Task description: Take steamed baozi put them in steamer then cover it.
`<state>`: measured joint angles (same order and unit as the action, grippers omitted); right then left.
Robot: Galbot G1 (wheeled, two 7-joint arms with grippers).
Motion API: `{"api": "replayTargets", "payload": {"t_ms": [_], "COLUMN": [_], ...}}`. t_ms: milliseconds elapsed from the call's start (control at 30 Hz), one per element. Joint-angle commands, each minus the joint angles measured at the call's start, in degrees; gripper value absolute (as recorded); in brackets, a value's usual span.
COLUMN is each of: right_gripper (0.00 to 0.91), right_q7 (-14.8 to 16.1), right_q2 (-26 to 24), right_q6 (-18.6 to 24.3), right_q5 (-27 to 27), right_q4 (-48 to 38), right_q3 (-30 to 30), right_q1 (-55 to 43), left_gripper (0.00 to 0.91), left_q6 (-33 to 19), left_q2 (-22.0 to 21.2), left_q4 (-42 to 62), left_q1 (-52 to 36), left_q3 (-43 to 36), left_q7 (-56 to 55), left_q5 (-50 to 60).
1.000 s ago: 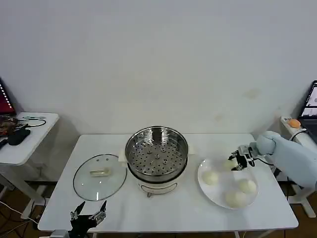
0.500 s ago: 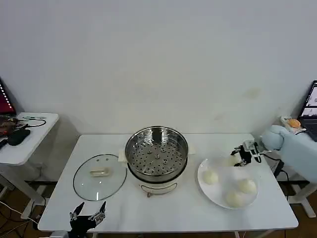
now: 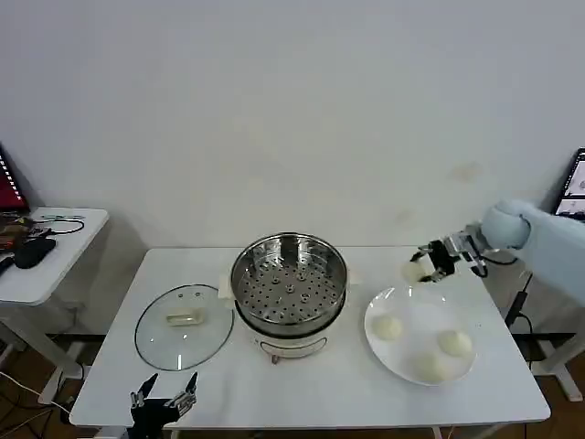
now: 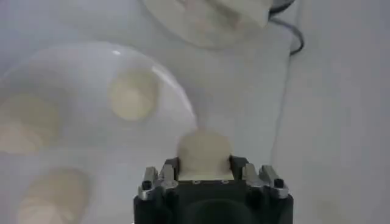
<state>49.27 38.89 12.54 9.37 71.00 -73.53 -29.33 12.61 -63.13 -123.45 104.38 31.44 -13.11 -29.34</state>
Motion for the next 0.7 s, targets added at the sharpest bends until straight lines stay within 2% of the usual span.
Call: {"api": "replayTargets", "payload": {"t_ms": [33,200,400,600,700], "right_gripper": [0.554,0.554,0.554,0.564,0.564], "right_q7": [-0.1,-0.6,-2.6,-4.3,-6.2], "right_q2": [3.3,7.6,13.1,17.4,19.5], "right_q6": [2.0,5.1,14.6,19.8,22.7], "right_q5": [1.2,0.6,0.8,-0.4,-2.3], "right_q4": [2.1,2.1,-2.7,-4.7,-5.9], "right_q3": [-3.2,-3.7,-3.7,-4.0,-3.9], "right_q1": [-6.7,-8.6,-9.2,-9.2,-9.0], "left_gripper": [0.907,0.907,0.907,0.907,0.907], "left_q6": [0.0,-0.2,-0.2,-0.3,-0.3], "left_q2": [0.0,0.2,0.1,0.1,0.0], "left_q4": [0.0,0.0,-0.8,-1.6,-2.0], "left_q1": [0.2,0.6,1.2,1.9,2.0], "left_q3": [0.0,0.2,0.2,-0.2,-0.3], "left_q7": [0.0,0.0,-0.1,-0.2,-0.3], "left_q5": [0.1,0.7,0.7,1.0,1.1]}}
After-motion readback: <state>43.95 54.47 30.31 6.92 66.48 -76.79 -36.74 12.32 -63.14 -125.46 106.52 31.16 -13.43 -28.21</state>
